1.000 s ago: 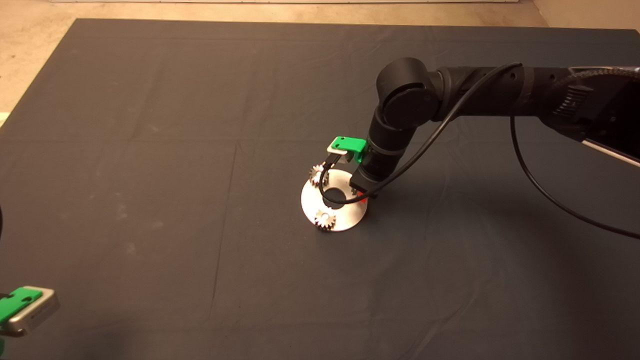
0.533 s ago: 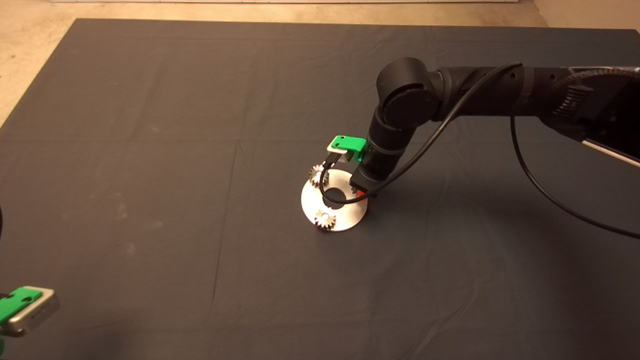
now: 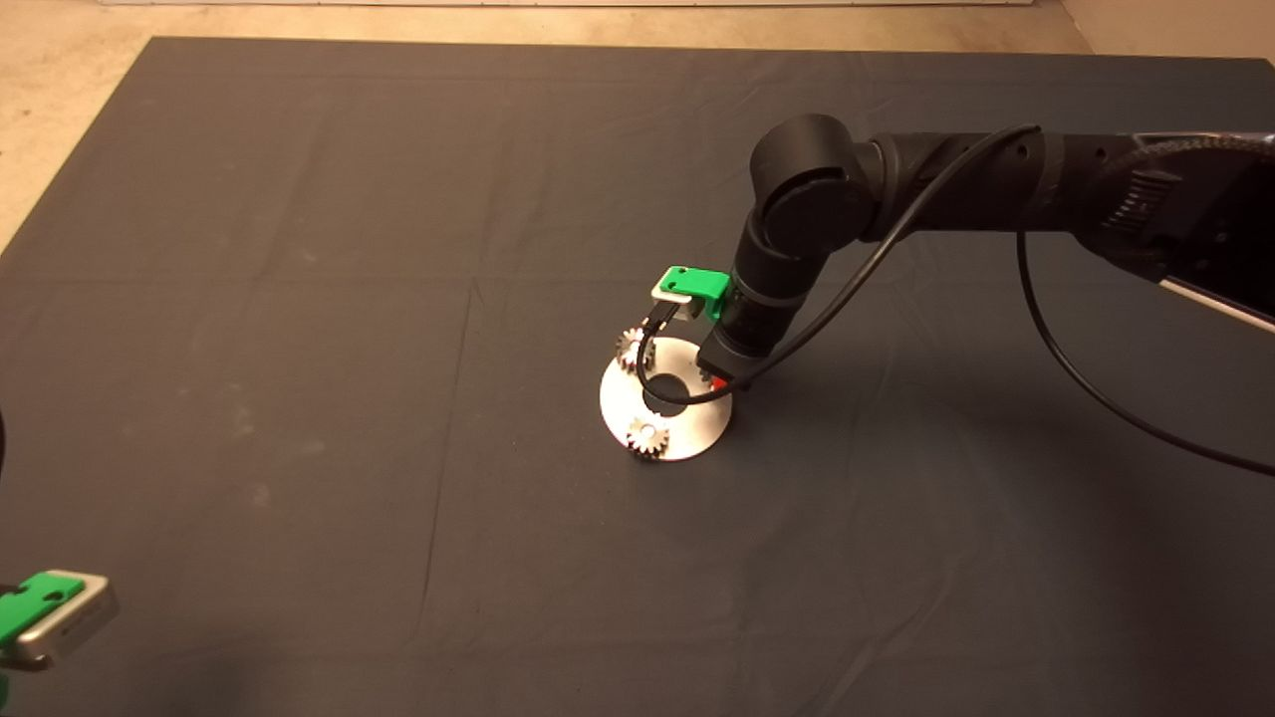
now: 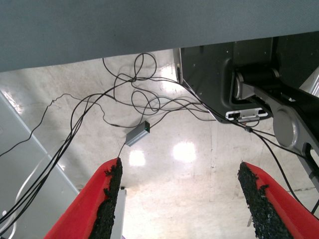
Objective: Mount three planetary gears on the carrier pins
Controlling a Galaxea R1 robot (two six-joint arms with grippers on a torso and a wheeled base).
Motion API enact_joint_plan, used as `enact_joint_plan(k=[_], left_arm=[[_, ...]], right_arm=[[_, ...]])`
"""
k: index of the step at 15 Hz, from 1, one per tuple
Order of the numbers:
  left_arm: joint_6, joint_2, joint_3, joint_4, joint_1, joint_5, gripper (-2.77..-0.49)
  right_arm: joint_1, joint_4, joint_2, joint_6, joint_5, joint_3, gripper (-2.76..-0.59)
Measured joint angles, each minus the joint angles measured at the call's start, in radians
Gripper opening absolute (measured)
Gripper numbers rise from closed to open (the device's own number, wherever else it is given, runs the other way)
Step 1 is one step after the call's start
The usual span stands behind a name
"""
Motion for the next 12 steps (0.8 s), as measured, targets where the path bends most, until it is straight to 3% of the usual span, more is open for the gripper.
enact_joint_plan(k=[12], left_arm=[[0.0,-0.003,0.0,0.0,0.0,-0.001,-1.65]], right_arm=[[-0.006,0.0,0.002,0.0,-0.002,-0.003,-2.37]])
